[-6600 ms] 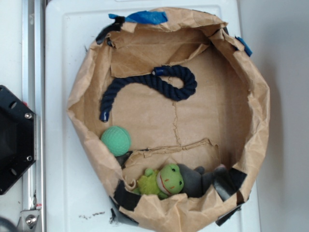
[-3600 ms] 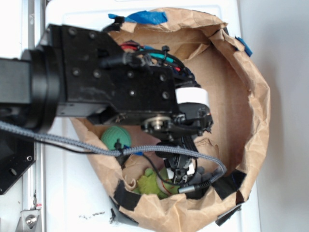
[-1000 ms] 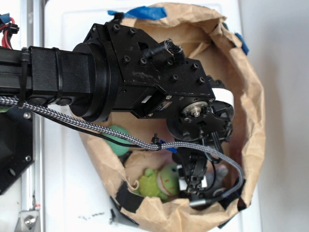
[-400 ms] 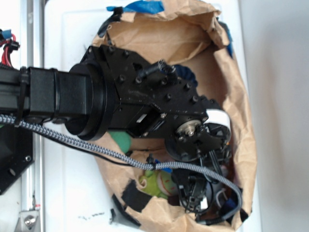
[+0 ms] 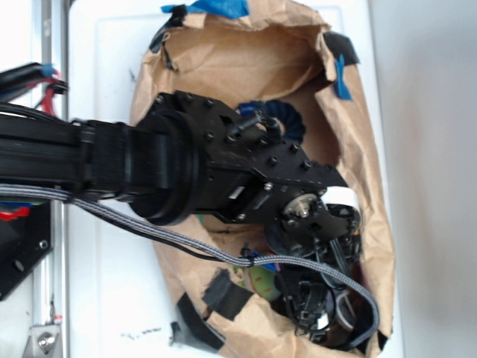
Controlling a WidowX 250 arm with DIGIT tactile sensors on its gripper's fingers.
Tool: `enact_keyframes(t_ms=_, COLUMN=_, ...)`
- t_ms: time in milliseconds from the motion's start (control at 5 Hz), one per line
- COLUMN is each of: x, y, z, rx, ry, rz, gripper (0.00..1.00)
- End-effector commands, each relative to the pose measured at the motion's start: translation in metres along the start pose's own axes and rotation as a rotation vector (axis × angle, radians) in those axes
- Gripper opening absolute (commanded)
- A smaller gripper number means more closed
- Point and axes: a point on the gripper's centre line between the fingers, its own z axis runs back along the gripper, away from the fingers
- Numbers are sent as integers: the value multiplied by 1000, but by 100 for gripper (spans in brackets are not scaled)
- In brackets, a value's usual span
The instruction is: Grab the gray animal.
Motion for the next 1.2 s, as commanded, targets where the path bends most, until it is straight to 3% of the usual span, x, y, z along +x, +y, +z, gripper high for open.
enact_keyframes(t_ms=0, x=0, y=-2, z=-32, rx=121, ry=-22, rz=-91, gripper=100)
enact_keyframes(t_ms=200, x=-1, y=6, z=-31, rx=134, ry=-32, rz=-81, gripper=0)
enact_keyframes(t_ms=600, x=3, y=19, z=-18, rx=151, ry=-69, rz=-64, gripper=0)
enact_keyframes(t_ms=1000, x=11, y=28, z=56, rx=139, ry=-117, rz=39, gripper=0)
